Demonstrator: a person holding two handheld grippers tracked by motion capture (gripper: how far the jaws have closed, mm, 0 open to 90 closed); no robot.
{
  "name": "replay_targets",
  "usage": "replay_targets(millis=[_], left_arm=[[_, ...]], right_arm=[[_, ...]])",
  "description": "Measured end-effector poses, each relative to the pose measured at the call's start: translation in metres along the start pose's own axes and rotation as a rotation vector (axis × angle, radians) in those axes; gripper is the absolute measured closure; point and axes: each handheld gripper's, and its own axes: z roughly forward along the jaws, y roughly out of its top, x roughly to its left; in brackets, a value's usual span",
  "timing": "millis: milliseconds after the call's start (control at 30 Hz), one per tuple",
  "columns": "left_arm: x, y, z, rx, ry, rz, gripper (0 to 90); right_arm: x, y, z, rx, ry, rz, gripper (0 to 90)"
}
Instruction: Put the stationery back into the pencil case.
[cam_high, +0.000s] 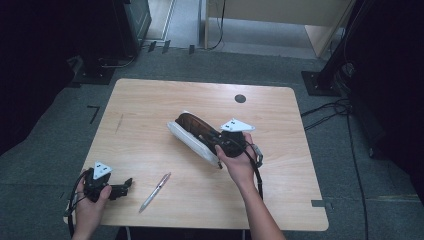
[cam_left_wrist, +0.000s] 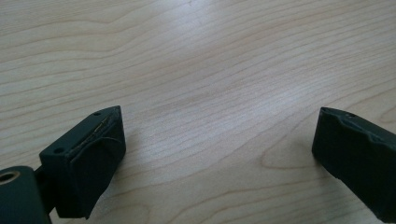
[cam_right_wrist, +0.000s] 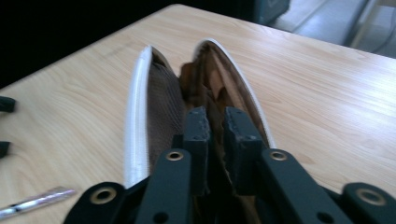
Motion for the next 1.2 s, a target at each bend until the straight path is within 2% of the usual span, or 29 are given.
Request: replay_targets(millis=[133, 233, 367, 433, 500, 533, 567, 633, 667, 733, 767, 900, 933, 1000, 1033, 1067, 1133, 1167, 1200], left_arm=[[0.000, 0.000, 0.000, 0.000, 0.000, 0.001, 3.1], [0.000, 0.000, 0.000, 0.000, 0.000, 0.002, 3.1], [0.000, 0.000, 0.000, 0.000, 0.000, 0.001, 3.1], [0.000, 0.000, 0.000, -0.003, 0.002, -0.007, 3.1], [0.002, 0.000, -0.001, -0.002, -0.008, -0.019, 3.1], [0.002, 0.000, -0.001, -0.002, -0.008, -0.019, 3.1], [0.003, 0.001, -0.002, -0.003, -0.021, -0.033, 3.1], [0.003, 0.001, -0.003, -0.003, -0.023, -0.032, 3.2], [0.002, 0.002, -0.006, 0.000, -0.038, -0.028, 3.7], [0.000, 0.002, -0.009, -0.006, -0.038, -0.018, 12.2], [-0.005, 0.003, -0.014, -0.023, -0.025, -0.001, 14.8], [-0.007, 0.004, -0.024, -0.062, -0.182, -0.019, 14.9], [-0.009, 0.004, -0.025, -0.060, -0.193, -0.015, 16.4], [-0.014, 0.004, -0.027, -0.056, -0.217, -0.001, 25.0], [-0.014, 0.004, -0.027, -0.056, -0.217, -0.001, 25.7], [-0.022, 0.004, -0.026, -0.058, -0.255, 0.020, 28.7], [-0.025, 0.005, -0.026, -0.055, -0.271, 0.029, 35.0], [-0.032, 0.006, -0.025, -0.049, -0.316, 0.051, 39.1], [-0.032, 0.006, -0.025, -0.049, -0.316, 0.051, 42.7]], right_arm=[[0.001, 0.002, 0.000, -0.022, 0.010, 0.005, 80.7], [0.000, 0.003, -0.007, -0.050, 0.014, 0.011, 80.3], [0.004, 0.001, -0.022, -0.094, 0.039, 0.022, 77.7], [0.006, 0.000, -0.026, -0.103, 0.043, 0.016, 76.6], [0.009, -0.003, -0.042, -0.137, 0.047, 0.004, 72.1], [0.009, -0.003, -0.042, -0.137, 0.047, 0.004, 72.1], [0.010, -0.009, -0.053, -0.161, 0.040, 0.011, 68.2], [0.009, -0.016, -0.063, -0.175, 0.026, 0.028, 64.8], [0.008, -0.021, -0.068, -0.178, 0.022, 0.042, 62.5], [0.008, -0.026, -0.071, -0.180, 0.018, 0.054, 60.3], [0.008, -0.039, -0.077, -0.176, 0.000, 0.067, 58.6], [0.008, -0.063, -0.083, -0.170, -0.018, 0.091, 56.1], [0.008, -0.072, -0.084, -0.166, -0.023, 0.102, 55.9], [0.008, -0.085, -0.085, -0.157, -0.021, 0.129, 55.7], [0.008, -0.085, -0.085, -0.157, -0.021, 0.129, 55.7], [0.007, -0.096, -0.085, -0.151, -0.029, 0.145, 55.7], [0.007, -0.102, -0.085, -0.148, -0.033, 0.149, 55.7], [0.008, -0.110, -0.085, -0.140, -0.029, 0.168, 55.7], [0.007, -0.114, -0.085, -0.137, -0.031, 0.169, 55.7]])
